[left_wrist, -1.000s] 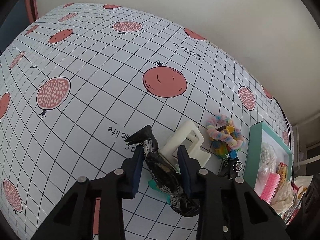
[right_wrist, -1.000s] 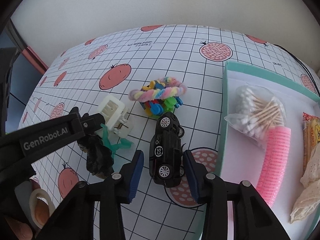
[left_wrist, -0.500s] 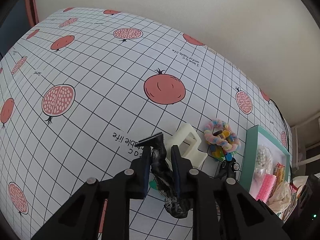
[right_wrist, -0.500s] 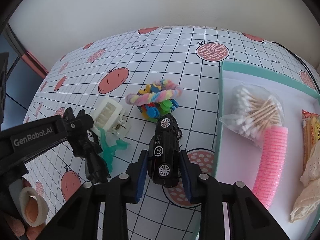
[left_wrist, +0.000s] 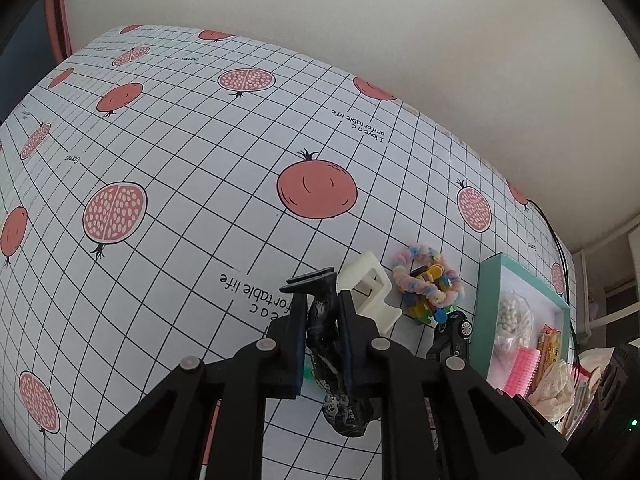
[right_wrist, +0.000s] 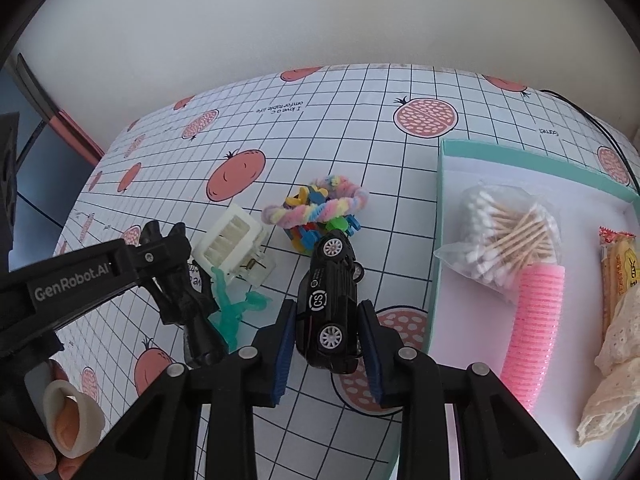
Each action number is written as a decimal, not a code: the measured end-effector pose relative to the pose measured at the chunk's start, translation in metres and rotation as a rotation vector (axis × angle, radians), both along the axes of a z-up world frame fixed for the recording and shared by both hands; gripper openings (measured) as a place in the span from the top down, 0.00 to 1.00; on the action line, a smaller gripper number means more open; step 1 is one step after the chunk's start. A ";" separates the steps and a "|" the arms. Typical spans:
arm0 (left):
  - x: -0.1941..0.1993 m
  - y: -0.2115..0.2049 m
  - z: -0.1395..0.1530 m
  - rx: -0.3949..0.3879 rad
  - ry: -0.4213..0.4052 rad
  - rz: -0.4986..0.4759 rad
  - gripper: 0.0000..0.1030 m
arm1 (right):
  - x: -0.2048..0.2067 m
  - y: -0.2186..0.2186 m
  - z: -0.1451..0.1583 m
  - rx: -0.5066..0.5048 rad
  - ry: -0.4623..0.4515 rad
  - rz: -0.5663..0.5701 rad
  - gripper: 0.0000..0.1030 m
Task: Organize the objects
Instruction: 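Carry the figurine with the left tool while the right tool carries the car over the tray, then open both tools to release the figurine and car into the tray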
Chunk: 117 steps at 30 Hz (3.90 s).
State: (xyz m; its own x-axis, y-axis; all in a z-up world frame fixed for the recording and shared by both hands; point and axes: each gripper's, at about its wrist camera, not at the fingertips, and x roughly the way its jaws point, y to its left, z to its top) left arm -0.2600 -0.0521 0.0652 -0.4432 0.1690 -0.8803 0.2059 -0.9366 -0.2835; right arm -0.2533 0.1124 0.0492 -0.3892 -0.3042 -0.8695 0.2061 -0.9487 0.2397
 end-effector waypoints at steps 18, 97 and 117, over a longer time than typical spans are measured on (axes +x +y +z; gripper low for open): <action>0.005 0.001 0.049 0.038 0.121 -0.007 0.85 | 0.002 0.018 0.044 -0.072 0.084 -0.030 0.68; 0.034 0.229 0.019 -0.013 0.040 -0.442 0.79 | 0.005 0.195 0.040 -0.144 0.062 -0.306 0.66; 0.024 0.198 0.051 -0.030 0.111 -0.360 0.78 | 0.011 0.198 0.060 -0.125 0.088 -0.304 0.67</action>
State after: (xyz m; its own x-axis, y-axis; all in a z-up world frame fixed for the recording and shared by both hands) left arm -0.2355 0.1459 0.1164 -0.4536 0.3060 -0.8371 -0.1682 -0.9517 -0.2567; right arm -0.2423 0.3103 0.1092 -0.5504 -0.2650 -0.7917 -0.0565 -0.9343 0.3520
